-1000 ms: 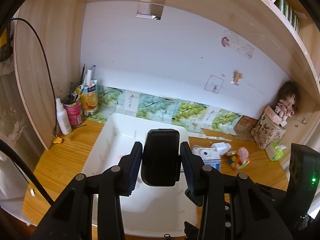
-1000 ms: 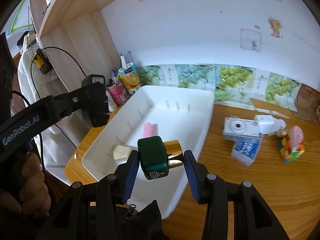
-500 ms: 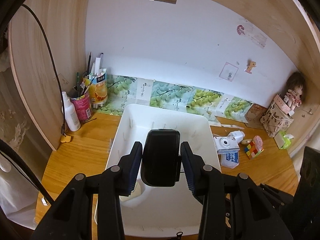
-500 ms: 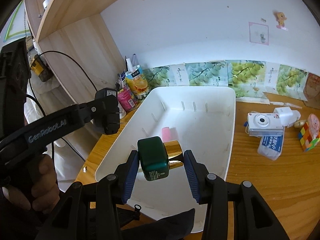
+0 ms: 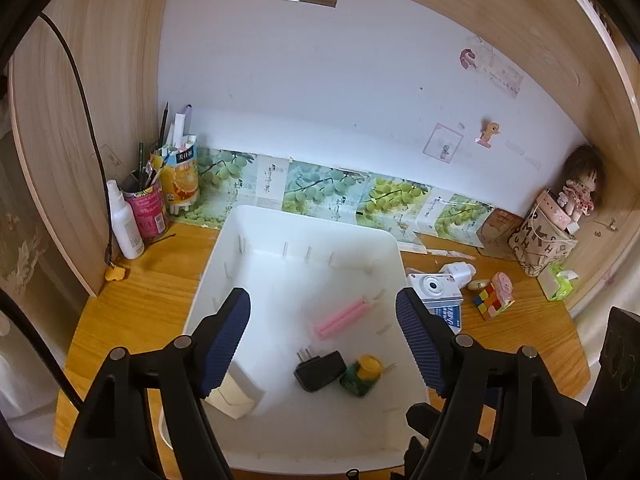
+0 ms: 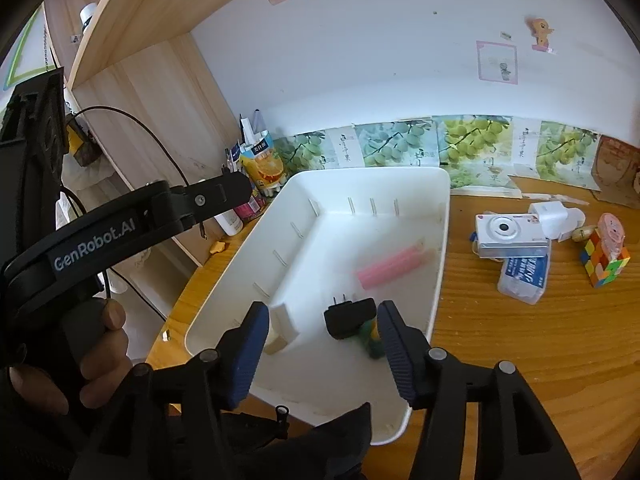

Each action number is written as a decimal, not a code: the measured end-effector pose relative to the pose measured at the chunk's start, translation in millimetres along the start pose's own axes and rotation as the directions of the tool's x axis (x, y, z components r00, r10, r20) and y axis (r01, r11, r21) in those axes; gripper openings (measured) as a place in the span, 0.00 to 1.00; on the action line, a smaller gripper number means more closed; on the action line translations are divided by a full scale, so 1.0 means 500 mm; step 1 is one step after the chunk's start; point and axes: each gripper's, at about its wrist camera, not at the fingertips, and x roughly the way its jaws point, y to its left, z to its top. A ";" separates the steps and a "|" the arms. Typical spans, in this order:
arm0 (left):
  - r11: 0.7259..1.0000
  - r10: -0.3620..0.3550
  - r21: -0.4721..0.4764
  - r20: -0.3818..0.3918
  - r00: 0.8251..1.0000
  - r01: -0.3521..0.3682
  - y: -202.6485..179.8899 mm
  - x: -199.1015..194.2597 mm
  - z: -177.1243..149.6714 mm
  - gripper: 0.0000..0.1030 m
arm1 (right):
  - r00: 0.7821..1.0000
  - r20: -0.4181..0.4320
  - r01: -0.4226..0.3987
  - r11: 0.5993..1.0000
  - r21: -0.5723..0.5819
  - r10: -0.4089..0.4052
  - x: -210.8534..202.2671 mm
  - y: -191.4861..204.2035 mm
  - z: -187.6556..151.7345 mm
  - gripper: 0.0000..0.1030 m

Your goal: Organize rigid objects

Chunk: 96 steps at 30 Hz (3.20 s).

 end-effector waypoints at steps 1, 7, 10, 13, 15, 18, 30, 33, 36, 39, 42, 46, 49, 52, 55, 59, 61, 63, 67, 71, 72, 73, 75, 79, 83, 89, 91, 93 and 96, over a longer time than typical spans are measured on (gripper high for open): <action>1.000 0.001 -0.003 -0.004 1.000 -0.001 -0.007 0.000 -0.002 0.76 | 1.000 -0.002 0.001 1.000 0.000 -0.001 -0.004 -0.004 -0.001 0.58; 1.000 0.000 -0.016 -0.018 1.000 -0.001 -0.055 0.001 -0.015 0.76 | 1.000 -0.010 0.009 1.000 0.005 -0.009 -0.040 -0.043 -0.005 0.63; 1.000 0.001 -0.029 -0.025 1.000 -0.001 -0.084 0.004 -0.021 0.76 | 1.000 -0.021 0.013 1.000 0.002 -0.013 -0.058 -0.067 -0.006 0.64; 0.999 -0.002 -0.040 -0.037 0.999 0.000 -0.116 0.010 -0.029 0.76 | 0.999 -0.032 0.019 1.000 0.001 -0.019 -0.078 -0.098 -0.007 0.68; 0.999 -0.004 -0.048 -0.044 0.999 0.002 -0.140 0.016 -0.034 0.76 | 0.999 -0.038 0.024 1.000 0.001 -0.024 -0.091 -0.120 -0.008 0.68; 0.999 -0.005 -0.054 -0.055 0.998 0.002 -0.173 0.025 -0.041 0.76 | 0.998 -0.047 0.033 0.999 0.004 -0.033 -0.110 -0.156 -0.010 0.69; 0.995 0.065 -0.058 -0.228 0.972 -0.080 -0.299 0.116 -0.092 0.76 | 0.994 -0.093 0.067 0.997 0.024 -0.064 -0.162 -0.308 -0.020 0.71; 0.995 0.081 -0.038 -0.283 0.956 -0.095 -0.331 0.147 -0.105 0.76 | 0.991 -0.111 0.074 0.997 0.030 -0.070 -0.163 -0.342 -0.019 0.72; 0.995 0.085 -0.024 -0.332 0.939 -0.098 -0.361 0.177 -0.117 0.76 | 0.988 -0.131 0.082 0.996 0.027 -0.077 -0.159 -0.378 -0.013 0.72; 0.994 0.088 -0.028 -0.357 0.930 -0.105 -0.385 0.202 -0.121 0.76 | 0.985 -0.146 0.097 0.995 0.020 -0.094 -0.155 -0.413 -0.001 0.73; 0.992 0.100 -0.030 -0.376 0.921 -0.120 -0.406 0.225 -0.122 0.76 | 0.983 -0.152 0.109 0.994 0.022 -0.105 -0.152 -0.448 0.011 0.73; 0.991 0.102 -0.039 -0.400 0.911 -0.128 -0.424 0.254 -0.123 0.76 | 0.979 -0.168 0.125 0.991 0.043 -0.117 -0.143 -0.494 0.025 0.73; 0.989 0.114 -0.042 -0.419 0.901 -0.145 -0.429 0.273 -0.124 0.76 | 0.977 -0.181 0.129 0.988 0.081 -0.113 -0.129 -0.531 0.035 0.73; 0.985 0.131 -0.044 -0.441 0.888 -0.168 -0.426 0.289 -0.126 0.76 | 0.976 -0.197 0.124 0.985 0.123 -0.098 -0.110 -0.558 0.041 0.73; 0.981 0.142 -0.047 -0.471 0.871 -0.186 -0.422 0.304 -0.135 0.76 | 0.974 -0.219 0.107 0.976 0.188 -0.064 -0.087 -0.587 0.043 0.73; 0.977 0.156 -0.043 -0.515 0.843 -0.207 -0.420 0.322 -0.149 0.76 | 0.970 -0.243 0.093 0.952 0.293 -0.020 -0.056 -0.622 0.036 0.73; 0.977 0.158 -0.039 -0.535 0.830 -0.211 -0.421 0.335 -0.154 0.76 | 0.967 -0.256 0.097 0.936 0.338 -0.007 -0.042 -0.639 0.032 0.73; 0.975 0.166 -0.033 -0.547 0.821 -0.220 -0.423 0.346 -0.154 0.76 | 0.965 -0.262 0.102 0.921 0.375 -0.001 -0.028 -0.657 0.031 0.73; 0.971 0.184 -0.024 -0.562 0.806 -0.239 -0.427 0.372 -0.150 0.76 | 0.963 -0.269 0.115 0.905 0.410 0.000 -0.008 -0.683 0.033 0.73; 0.967 0.198 -0.022 -0.564 0.801 -0.255 -0.422 0.398 -0.144 0.76 | 0.961 -0.276 0.122 0.895 0.430 0.002 0.013 -0.704 0.037 0.74; 0.965 0.205 -0.025 -0.557 0.805 -0.262 -0.420 0.402 -0.141 0.76 | 0.961 -0.275 0.121 0.894 0.432 0.003 0.017 -0.709 0.038 0.75; 0.963 0.209 -0.030 -0.547 0.810 -0.269 -0.418 0.409 -0.138 0.77 | 0.962 -0.274 0.115 0.893 0.435 0.009 0.023 -0.713 0.039 0.75; 0.958 0.222 -0.033 -0.542 0.810 -0.284 -0.412 0.422 -0.134 0.77 | 0.963 -0.271 0.105 0.892 0.439 0.020 0.034 -0.718 0.042 0.75; 0.950 0.240 -0.041 -0.536 0.809 -0.309 -0.401 0.447 -0.126 0.77 | 0.959 -0.281 0.103 0.896 0.433 0.025 0.058 -0.726 0.045 0.75; 0.950 0.231 -0.054 -0.538 0.811 -0.306 -0.396 0.463 -0.126 0.78 | 0.960 -0.277 0.098 0.899 0.426 0.027 0.072 -0.733 0.050 0.75; 0.953 0.217 -0.061 -0.541 0.812 -0.296 -0.396 0.485 -0.126 0.78 | 0.961 -0.273 0.089 0.907 0.412 0.030 0.091 -0.736 0.056 0.75; 0.954 0.209 -0.069 -0.543 0.813 -0.291 -0.394 0.493 -0.126 0.78 | 0.960 -0.280 0.090 0.912 0.400 0.028 0.098 -0.735 0.057 0.75; 0.956 0.203 -0.069 -0.542 0.815 -0.284 -0.394 0.500 -0.124 0.78 | 0.959 -0.283 0.094 0.917 0.388 0.022 0.104 -0.733 0.058 0.75; 0.960 0.193 -0.072 -0.537 0.821 -0.272 -0.393 0.508 -0.122 0.78 | 0.956 -0.293 0.106 0.920 0.378 0.011 0.111 -0.733 0.061 0.72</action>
